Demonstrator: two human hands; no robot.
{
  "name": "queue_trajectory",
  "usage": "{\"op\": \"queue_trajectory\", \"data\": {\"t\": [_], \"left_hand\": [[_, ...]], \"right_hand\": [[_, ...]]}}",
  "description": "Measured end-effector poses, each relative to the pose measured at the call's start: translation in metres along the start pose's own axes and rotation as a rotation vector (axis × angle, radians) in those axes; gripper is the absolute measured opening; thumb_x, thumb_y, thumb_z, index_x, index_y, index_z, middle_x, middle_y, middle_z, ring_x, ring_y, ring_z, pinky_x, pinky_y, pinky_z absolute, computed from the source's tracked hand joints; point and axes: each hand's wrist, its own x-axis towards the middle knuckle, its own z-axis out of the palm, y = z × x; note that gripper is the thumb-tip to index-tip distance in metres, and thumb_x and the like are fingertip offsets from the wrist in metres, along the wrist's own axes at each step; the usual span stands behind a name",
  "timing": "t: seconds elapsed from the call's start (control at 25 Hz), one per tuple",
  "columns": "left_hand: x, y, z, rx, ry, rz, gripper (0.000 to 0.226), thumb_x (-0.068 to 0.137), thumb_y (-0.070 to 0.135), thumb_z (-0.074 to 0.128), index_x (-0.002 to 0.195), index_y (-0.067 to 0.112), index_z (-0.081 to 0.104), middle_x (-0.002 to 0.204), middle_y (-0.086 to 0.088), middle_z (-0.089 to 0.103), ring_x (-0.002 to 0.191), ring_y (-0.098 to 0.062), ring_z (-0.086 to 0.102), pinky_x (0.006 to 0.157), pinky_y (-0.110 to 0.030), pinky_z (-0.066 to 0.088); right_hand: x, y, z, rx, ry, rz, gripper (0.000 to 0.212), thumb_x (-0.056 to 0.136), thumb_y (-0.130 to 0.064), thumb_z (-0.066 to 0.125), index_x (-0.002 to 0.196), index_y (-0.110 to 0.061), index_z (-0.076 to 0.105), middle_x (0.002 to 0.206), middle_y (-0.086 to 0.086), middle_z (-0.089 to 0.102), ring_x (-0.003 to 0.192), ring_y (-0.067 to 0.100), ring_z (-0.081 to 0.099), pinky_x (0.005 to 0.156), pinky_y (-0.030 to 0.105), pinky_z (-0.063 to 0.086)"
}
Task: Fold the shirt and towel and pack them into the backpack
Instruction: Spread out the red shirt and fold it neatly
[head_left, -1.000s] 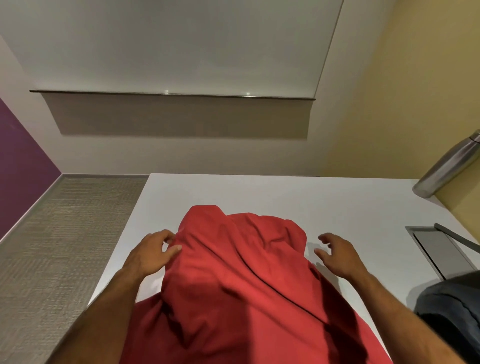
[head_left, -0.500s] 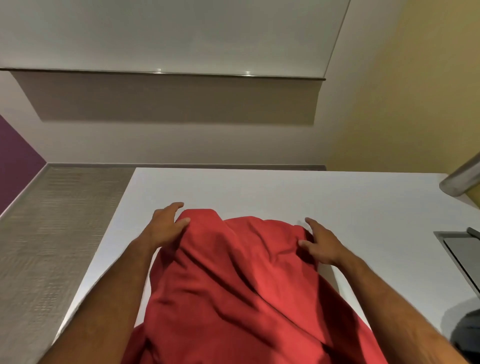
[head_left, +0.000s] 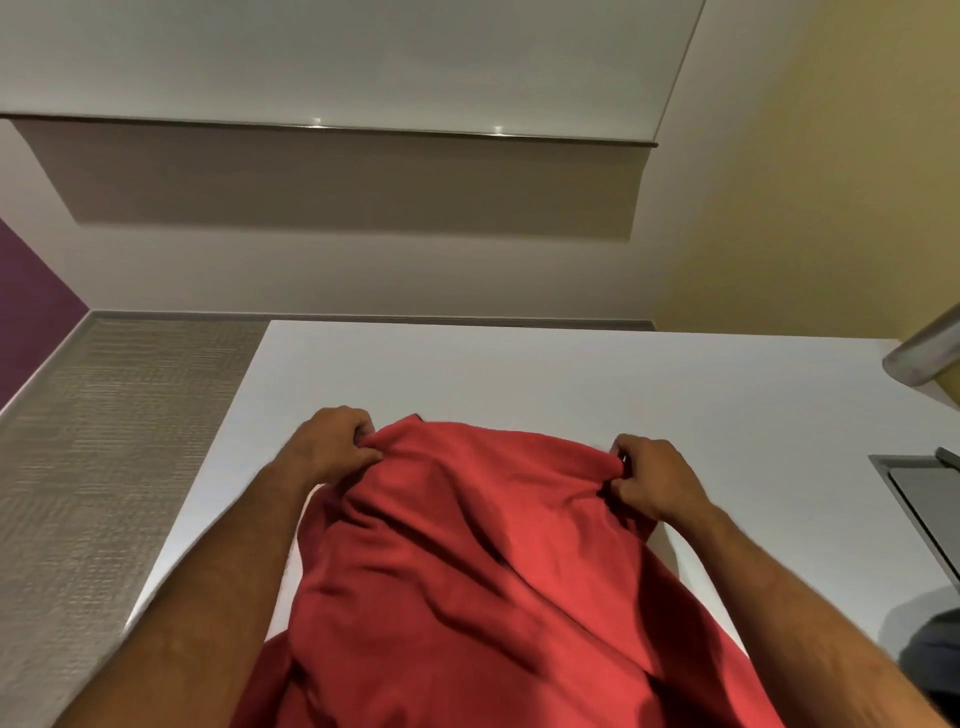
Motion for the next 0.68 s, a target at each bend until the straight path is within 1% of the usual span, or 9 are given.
{"op": "queue_trajectory", "data": {"t": [0.04,0.12,0.24,0.32,0.4,0.48,0.56,0.64,0.68], "left_hand": [[-0.006,0.000,-0.008,0.037,0.053,0.029,0.021,0.074,0.027,0.075,0.067,0.024,0.056,0.077,0.006,0.060,0.078,-0.019,0.057,0.072,-0.037,0.051],[-0.020,0.000,-0.024,0.131,0.209,0.182,0.018,0.071,0.030,0.066,0.066,0.025,0.050,0.081,0.008,0.055,0.081,-0.019,0.050,0.073,-0.038,0.046],[-0.048,0.002,-0.039,0.281,0.414,0.568,0.016,0.064,0.032,0.055,0.068,0.017,0.050,0.083,0.000,0.056,0.076,-0.025,0.047,0.067,-0.042,0.044],[-0.072,0.004,-0.034,0.400,0.450,0.801,0.015,0.063,0.023,0.059,0.067,0.011,0.053,0.077,-0.007,0.055,0.068,-0.028,0.046,0.061,-0.038,0.040],[-0.099,0.004,-0.016,0.442,0.358,0.958,0.015,0.063,0.020,0.063,0.068,0.013,0.051,0.074,-0.006,0.052,0.066,-0.026,0.045,0.062,-0.036,0.038],[-0.124,-0.002,0.008,0.459,0.192,1.058,0.024,0.064,0.028,0.069,0.074,0.018,0.049,0.076,-0.002,0.051,0.067,-0.024,0.047,0.061,-0.033,0.038],[-0.144,-0.009,0.028,0.479,0.041,1.082,0.032,0.076,0.047,0.068,0.081,0.021,0.050,0.079,0.002,0.052,0.067,-0.019,0.050,0.058,-0.031,0.040],[-0.156,-0.009,0.036,0.427,-0.041,1.039,0.044,0.084,0.065,0.058,0.096,0.023,0.058,0.086,0.004,0.056,0.068,-0.016,0.053,0.055,-0.029,0.043],[-0.160,-0.006,0.034,0.386,-0.051,1.002,0.051,0.085,0.069,0.055,0.104,0.023,0.060,0.090,0.005,0.058,0.069,-0.014,0.055,0.054,-0.028,0.045]], "right_hand": [[-0.004,0.002,-0.006,-0.036,0.073,-0.017,0.016,0.065,-0.018,0.067,0.073,-0.025,0.054,0.068,-0.006,0.061,0.067,0.021,0.059,0.057,0.032,0.047],[-0.015,0.007,-0.020,-0.112,0.226,-0.069,0.017,0.069,-0.019,0.066,0.073,-0.022,0.050,0.068,-0.004,0.059,0.063,0.024,0.055,0.053,0.030,0.039],[-0.049,0.016,-0.036,-0.236,0.404,-0.213,0.023,0.067,-0.022,0.069,0.067,-0.021,0.046,0.063,-0.003,0.053,0.056,0.027,0.053,0.047,0.028,0.035],[-0.083,0.028,-0.032,-0.305,0.452,-0.361,0.019,0.066,-0.035,0.059,0.066,-0.019,0.049,0.060,0.001,0.052,0.052,0.029,0.053,0.045,0.029,0.033],[-0.116,0.050,-0.014,-0.339,0.382,-0.464,0.022,0.067,-0.042,0.052,0.072,-0.021,0.047,0.061,0.004,0.053,0.052,0.031,0.054,0.045,0.032,0.039],[-0.145,0.078,0.014,-0.412,0.299,-0.592,0.027,0.070,-0.047,0.058,0.076,-0.022,0.050,0.066,0.001,0.055,0.057,0.028,0.055,0.050,0.033,0.043],[-0.168,0.099,0.035,-0.439,0.210,-0.691,0.029,0.074,-0.051,0.063,0.076,-0.023,0.055,0.069,-0.003,0.054,0.060,0.020,0.051,0.053,0.032,0.039],[-0.182,0.107,0.041,-0.379,0.184,-0.677,0.038,0.076,-0.058,0.067,0.068,-0.023,0.056,0.067,-0.005,0.052,0.058,0.018,0.047,0.053,0.030,0.038],[-0.184,0.107,0.039,-0.348,0.194,-0.643,0.041,0.076,-0.060,0.067,0.065,-0.022,0.056,0.066,-0.006,0.051,0.057,0.018,0.047,0.052,0.030,0.038]]}}
